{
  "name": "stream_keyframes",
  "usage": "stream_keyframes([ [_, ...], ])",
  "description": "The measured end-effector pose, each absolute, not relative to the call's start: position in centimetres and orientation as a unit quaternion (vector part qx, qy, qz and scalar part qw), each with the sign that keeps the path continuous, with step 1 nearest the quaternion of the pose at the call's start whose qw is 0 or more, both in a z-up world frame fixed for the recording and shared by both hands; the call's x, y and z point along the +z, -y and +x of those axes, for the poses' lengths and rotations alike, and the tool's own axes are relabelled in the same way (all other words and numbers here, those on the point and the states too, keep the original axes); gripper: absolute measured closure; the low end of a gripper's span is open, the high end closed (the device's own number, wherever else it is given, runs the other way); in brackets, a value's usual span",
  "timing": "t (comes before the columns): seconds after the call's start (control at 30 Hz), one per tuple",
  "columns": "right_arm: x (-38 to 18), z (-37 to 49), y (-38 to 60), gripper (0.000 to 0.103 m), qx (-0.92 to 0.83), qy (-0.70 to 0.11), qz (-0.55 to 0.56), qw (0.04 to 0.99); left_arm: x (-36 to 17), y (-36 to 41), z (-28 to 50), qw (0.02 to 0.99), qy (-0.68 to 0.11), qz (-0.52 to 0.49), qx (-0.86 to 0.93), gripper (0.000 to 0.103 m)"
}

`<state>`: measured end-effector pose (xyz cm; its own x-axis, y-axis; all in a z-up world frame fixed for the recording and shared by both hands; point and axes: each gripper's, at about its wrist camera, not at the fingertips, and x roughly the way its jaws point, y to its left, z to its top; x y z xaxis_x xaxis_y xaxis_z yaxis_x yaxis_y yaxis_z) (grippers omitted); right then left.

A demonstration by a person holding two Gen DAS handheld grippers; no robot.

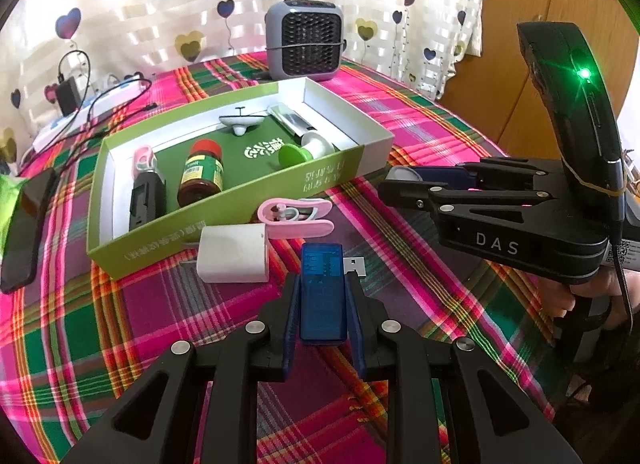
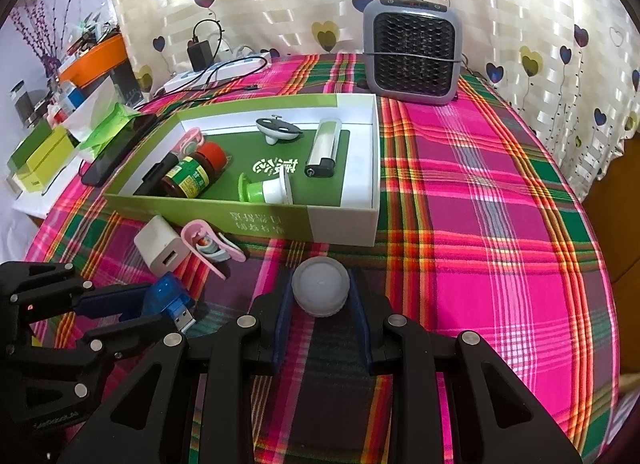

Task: Organize rigid objects
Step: 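Lift the blue USB stick and white ball and carry them toward the box, then lower the USB stick and white ball onto the green mat in the box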

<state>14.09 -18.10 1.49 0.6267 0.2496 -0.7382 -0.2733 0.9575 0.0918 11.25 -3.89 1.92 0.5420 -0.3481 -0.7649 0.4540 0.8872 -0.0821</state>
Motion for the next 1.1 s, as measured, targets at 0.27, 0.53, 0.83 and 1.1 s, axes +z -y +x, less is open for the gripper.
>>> stream_keyframes([
  [0.27,2.6,13.9,18.0,0.074,0.149,-0.398,-0.011,0.905,3.1,3.1,11.2,0.884,-0.408,0.058,-0.22,0.082],
  [0.53,4.0,14.3,17.6,0.074,0.153,-0.384,-0.013,0.91,4.5,2.0,11.9,0.894,-0.395,0.05,-0.205,0.082],
  [0.83,4.9,15.3,17.1,0.074,0.157,-0.379,-0.015,0.912,5.8,1.3,13.3,0.9,-0.385,0.047,-0.198,0.082],
  [1.1,5.8,17.0,16.4,0.074,0.16,-0.372,-0.014,0.914,6.2,0.5,15.6,0.904,-0.381,0.041,-0.189,0.082],
])
